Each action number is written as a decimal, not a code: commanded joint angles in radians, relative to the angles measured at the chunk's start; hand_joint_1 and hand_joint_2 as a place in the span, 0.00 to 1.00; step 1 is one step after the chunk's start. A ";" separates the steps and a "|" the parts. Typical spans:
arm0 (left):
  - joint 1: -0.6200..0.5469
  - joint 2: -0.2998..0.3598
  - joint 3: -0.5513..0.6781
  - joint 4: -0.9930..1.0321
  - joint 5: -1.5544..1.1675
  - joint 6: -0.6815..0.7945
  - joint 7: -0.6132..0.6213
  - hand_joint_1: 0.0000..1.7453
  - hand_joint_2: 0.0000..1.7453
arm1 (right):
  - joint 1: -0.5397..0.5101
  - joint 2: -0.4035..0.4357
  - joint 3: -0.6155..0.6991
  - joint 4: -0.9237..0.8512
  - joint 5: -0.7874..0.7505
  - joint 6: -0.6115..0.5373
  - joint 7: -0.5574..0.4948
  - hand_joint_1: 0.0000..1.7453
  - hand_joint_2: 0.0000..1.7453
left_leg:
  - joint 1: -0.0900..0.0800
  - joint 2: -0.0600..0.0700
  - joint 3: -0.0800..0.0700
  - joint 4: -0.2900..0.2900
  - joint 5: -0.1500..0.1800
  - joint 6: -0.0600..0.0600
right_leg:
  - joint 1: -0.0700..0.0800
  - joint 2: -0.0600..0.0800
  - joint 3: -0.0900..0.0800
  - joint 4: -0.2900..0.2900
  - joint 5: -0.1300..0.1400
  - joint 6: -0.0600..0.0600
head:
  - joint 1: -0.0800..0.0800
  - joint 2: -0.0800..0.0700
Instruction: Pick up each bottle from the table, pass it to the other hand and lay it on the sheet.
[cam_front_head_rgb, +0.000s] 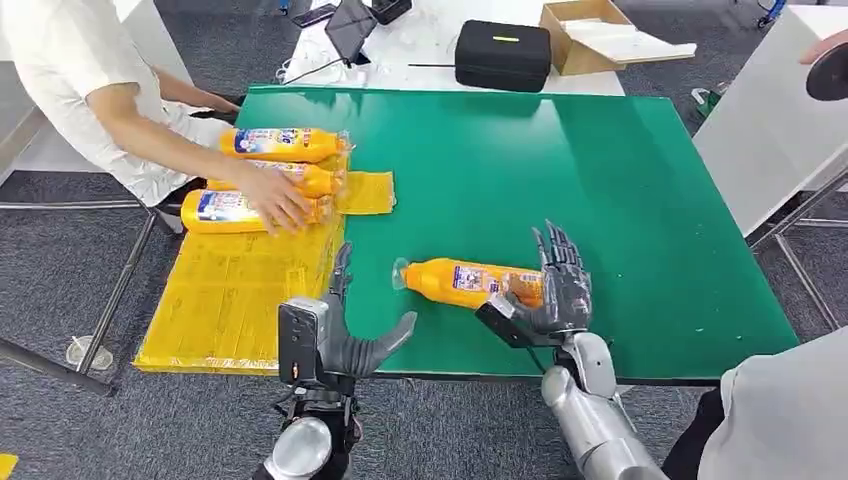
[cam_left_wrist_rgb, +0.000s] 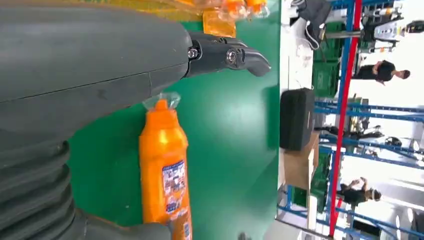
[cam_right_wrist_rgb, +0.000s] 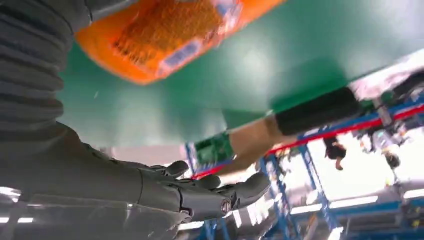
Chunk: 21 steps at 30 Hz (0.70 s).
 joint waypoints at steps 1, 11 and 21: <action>-0.018 0.034 -0.038 0.004 -0.001 -0.017 0.007 0.00 1.00 | -0.020 -0.022 0.120 0.154 -0.038 0.090 -0.009 0.00 1.00 | 0.000 0.000 0.004 0.000 0.000 0.000 | 0.001 0.000 0.004 -0.001 0.000 -0.002 | 0.000 0.000; -0.025 0.037 -0.042 -0.009 -0.019 -0.028 0.013 0.00 1.00 | -0.047 -0.047 0.199 0.166 -0.065 0.118 0.027 0.00 1.00 | 0.000 0.000 0.000 0.000 0.000 0.002 | 0.001 0.000 0.002 0.000 0.000 -0.001 | 0.000 0.000; -0.006 0.040 -0.031 -0.035 -0.032 -0.038 0.024 0.00 1.00 | -0.051 -0.075 0.321 0.132 0.112 -0.012 0.154 0.00 1.00 | 0.000 0.000 -0.002 0.000 0.001 0.002 | 0.000 0.000 -0.001 0.000 0.001 0.000 | 0.000 0.000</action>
